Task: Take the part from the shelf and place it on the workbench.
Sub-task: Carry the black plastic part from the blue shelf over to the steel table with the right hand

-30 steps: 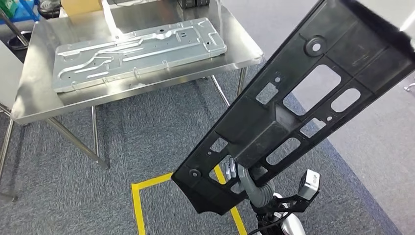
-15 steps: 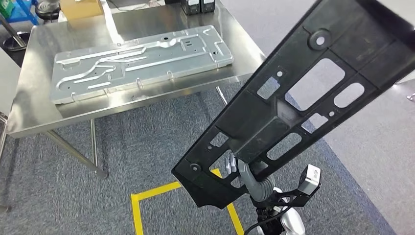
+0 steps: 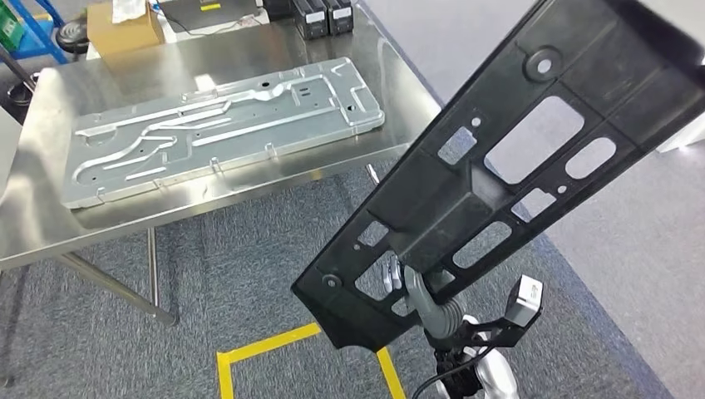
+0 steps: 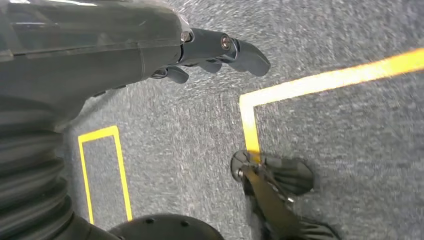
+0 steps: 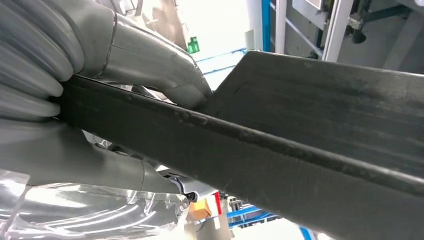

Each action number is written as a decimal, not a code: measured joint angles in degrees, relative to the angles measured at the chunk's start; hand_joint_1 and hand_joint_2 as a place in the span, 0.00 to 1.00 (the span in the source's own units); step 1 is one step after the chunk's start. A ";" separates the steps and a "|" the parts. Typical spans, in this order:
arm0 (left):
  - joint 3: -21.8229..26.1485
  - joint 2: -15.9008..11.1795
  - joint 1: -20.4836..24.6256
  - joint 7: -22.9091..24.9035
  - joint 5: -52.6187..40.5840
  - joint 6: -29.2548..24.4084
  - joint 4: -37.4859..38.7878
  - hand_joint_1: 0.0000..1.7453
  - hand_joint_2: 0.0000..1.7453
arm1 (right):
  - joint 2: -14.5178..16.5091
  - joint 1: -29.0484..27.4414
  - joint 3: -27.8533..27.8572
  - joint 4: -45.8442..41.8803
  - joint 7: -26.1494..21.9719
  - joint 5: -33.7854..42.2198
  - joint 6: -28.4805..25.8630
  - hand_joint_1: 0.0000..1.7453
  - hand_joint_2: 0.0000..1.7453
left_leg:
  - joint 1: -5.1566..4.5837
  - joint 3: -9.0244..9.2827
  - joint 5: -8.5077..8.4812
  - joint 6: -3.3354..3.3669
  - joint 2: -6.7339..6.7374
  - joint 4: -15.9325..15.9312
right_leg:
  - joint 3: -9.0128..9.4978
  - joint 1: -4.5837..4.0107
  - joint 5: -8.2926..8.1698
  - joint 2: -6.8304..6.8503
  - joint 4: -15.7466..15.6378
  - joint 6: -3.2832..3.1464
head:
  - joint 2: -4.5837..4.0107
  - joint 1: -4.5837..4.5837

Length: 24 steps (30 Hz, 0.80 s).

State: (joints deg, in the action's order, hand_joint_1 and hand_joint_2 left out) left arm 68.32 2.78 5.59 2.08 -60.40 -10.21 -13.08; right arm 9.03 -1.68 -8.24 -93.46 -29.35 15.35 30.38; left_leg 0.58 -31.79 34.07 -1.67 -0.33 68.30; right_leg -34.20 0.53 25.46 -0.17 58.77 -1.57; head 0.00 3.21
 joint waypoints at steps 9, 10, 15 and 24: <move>0.01 -0.13 -0.42 0.01 0.03 -0.02 0.00 0.00 1.00 | -0.01 0.47 -0.06 0.43 0.03 -0.02 0.00 1.00 1.00 | -1.41 -2.93 -8.66 2.67 -0.06 -8.75 | 4.42 -1.12 3.84 -0.35 0.08 0.23 | 0.00 -0.14; 0.01 -0.14 -0.39 0.02 0.03 -0.02 0.01 0.00 1.00 | -0.01 0.56 -0.07 0.47 0.04 -0.02 0.00 1.00 1.00 | -1.50 -2.76 -8.77 2.84 -0.07 -9.16 | 4.49 -1.07 4.08 -0.44 -0.01 0.52 | 0.00 -0.08; 0.02 -0.11 -0.10 0.01 0.15 0.20 0.01 0.00 1.00 | -0.04 1.13 -0.05 0.57 0.02 -0.01 0.03 1.00 1.00 | -0.65 -0.91 -9.54 3.38 0.07 -11.25 | 0.46 -0.66 8.70 -0.26 8.41 2.07 | 0.00 -0.18; 0.04 0.05 -0.09 -0.13 0.46 0.32 0.00 0.00 1.00 | -0.40 1.42 -0.04 1.47 -0.01 0.08 0.02 1.00 1.00 | 0.12 0.96 -6.22 0.88 -0.31 -10.03 | -0.31 0.95 1.02 -0.05 1.46 3.00 | 0.00 -0.25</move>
State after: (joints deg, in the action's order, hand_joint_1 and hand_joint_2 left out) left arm 68.37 2.83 5.50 1.95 -59.93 -9.90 -13.08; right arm 8.63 -0.26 -8.28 -92.00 -29.36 15.43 30.40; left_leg 0.71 -30.83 27.85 -0.78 -0.63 58.26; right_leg -34.52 1.48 26.49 -0.22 60.22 1.42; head 0.00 2.96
